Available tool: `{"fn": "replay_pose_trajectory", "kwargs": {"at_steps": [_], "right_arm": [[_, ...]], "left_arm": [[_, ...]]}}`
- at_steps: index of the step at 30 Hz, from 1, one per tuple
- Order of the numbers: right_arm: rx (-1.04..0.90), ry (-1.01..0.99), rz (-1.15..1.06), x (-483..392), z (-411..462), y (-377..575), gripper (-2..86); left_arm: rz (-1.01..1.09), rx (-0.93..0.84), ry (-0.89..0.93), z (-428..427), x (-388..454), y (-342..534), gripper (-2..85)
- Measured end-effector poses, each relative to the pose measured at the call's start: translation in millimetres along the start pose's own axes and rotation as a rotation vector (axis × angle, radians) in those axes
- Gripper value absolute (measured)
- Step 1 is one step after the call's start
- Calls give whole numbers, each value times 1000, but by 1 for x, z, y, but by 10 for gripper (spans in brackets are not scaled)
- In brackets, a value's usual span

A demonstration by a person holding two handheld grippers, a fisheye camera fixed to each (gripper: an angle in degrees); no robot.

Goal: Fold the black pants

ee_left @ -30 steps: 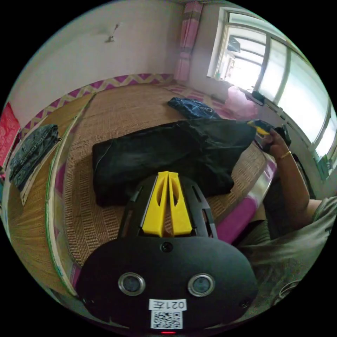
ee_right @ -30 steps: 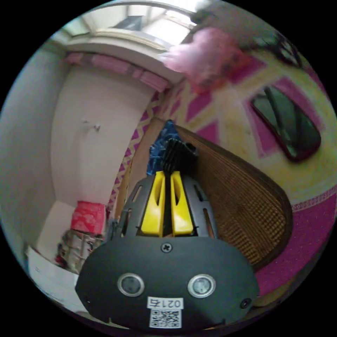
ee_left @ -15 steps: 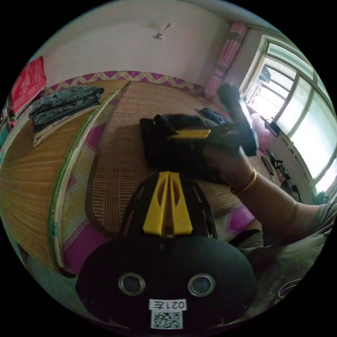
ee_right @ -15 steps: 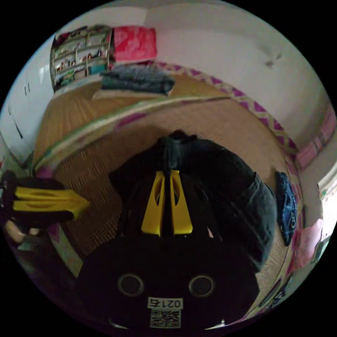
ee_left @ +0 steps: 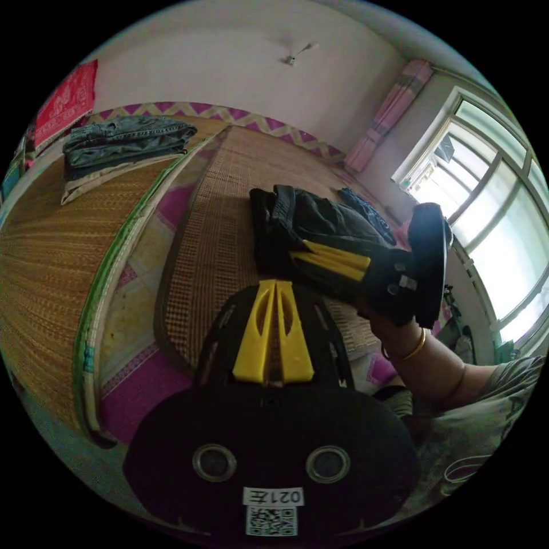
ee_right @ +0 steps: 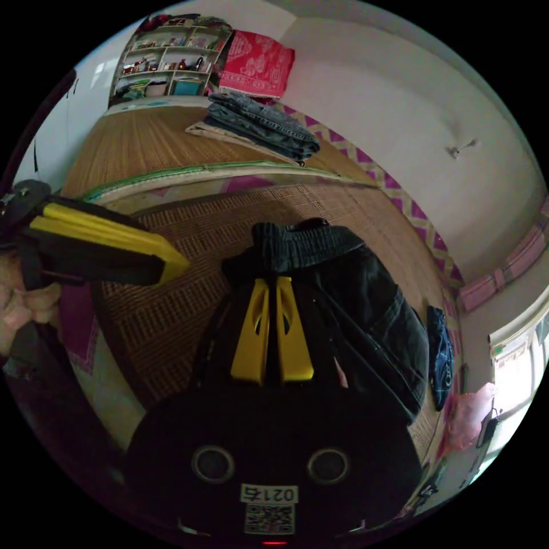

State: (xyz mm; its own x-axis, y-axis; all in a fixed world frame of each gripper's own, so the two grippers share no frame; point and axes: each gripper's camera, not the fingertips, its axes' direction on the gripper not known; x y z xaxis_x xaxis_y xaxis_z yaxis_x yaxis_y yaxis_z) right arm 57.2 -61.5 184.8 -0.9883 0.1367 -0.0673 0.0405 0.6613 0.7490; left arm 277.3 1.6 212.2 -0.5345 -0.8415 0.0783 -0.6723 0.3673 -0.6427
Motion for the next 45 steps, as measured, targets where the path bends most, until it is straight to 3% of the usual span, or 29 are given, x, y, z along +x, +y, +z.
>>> {"fn": "replay_pose_trajectory", "kwargs": {"at_steps": [6,10,14,19,21,23,28,33,39,45], "right_arm": [[-4,-186,2,48,-9,23,44],[89,-278,420,177,-33,81,142],[20,-346,751,297,6,153,219],[-25,-655,966,358,84,214,218],[17,-688,978,366,92,221,202],[13,-860,987,367,116,223,165],[11,-883,1012,380,134,235,129],[7,-851,995,384,123,225,79],[51,-711,629,378,56,94,70],[162,-812,370,351,60,-128,72]], "left_arm": [[-17,27,-6,-7,-35,-72,21],[-97,-54,138,-4,-81,-122,110],[-135,-111,224,4,-125,-160,181],[-135,-189,330,20,-161,-190,231],[-83,-227,340,20,-161,-200,220],[-54,-290,300,19,-160,-210,177],[-82,-315,347,11,-181,-226,91],[-171,-208,437,-25,-207,-232,62],[-152,-3,496,-156,-254,-266,59],[-183,266,279,-319,-350,-332,60]]}}
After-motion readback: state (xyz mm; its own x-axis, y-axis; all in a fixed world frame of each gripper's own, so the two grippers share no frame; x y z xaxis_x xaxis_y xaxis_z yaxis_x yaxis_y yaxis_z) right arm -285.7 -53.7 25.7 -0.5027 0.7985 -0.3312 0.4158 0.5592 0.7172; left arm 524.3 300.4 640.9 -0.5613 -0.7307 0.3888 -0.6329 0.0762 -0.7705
